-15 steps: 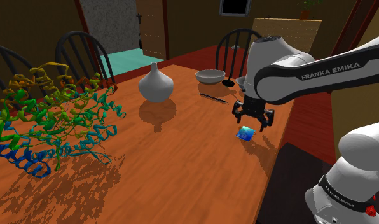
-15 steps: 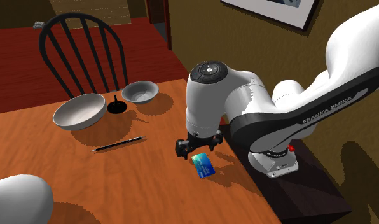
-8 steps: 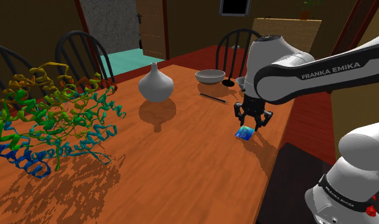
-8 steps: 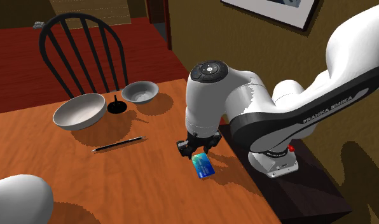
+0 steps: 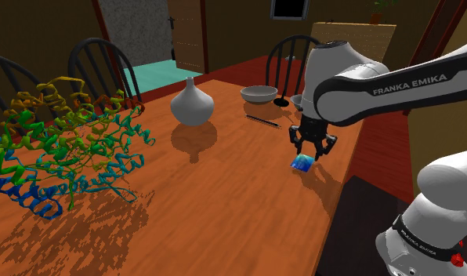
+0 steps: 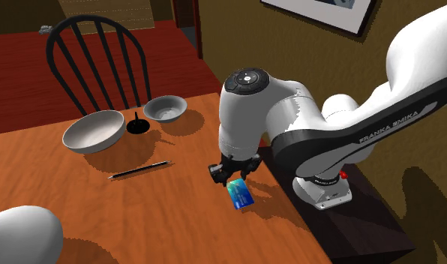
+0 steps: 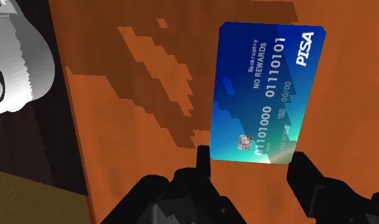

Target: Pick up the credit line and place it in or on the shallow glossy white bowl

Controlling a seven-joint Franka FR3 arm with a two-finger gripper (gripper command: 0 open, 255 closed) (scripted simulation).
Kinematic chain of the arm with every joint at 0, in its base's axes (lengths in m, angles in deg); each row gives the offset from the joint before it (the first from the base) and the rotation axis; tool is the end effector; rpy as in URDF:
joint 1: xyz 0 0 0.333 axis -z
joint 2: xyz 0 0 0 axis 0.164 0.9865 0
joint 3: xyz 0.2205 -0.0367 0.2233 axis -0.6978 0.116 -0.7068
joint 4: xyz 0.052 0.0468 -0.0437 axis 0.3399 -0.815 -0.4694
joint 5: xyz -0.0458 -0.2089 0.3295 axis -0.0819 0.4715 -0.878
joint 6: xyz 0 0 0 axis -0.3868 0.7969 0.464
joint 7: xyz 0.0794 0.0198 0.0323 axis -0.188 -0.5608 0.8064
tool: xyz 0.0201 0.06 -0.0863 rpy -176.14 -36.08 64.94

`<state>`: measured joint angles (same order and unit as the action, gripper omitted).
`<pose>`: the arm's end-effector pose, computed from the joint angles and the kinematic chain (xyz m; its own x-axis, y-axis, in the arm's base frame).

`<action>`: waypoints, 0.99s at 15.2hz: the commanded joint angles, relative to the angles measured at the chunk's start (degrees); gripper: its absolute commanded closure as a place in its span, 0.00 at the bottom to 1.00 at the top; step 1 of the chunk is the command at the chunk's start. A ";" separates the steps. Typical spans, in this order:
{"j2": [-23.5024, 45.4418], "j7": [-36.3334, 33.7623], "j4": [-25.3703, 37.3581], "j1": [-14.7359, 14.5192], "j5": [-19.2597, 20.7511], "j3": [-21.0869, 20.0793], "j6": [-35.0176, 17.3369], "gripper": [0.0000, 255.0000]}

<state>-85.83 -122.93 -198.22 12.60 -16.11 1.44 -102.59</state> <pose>0.3355 0.1063 0.3878 0.2412 -0.9596 0.1451 -0.9704 -0.2400 0.0262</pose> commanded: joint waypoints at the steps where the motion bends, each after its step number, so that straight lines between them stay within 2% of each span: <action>1: -0.72 0.20 0.81 -0.08 0.31 0.70 1.64 1.00; 15: -4.32 1.31 9.05 0.23 3.09 5.47 13.46 1.00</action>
<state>-89.85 -121.71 -189.71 12.85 -13.20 6.55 -90.02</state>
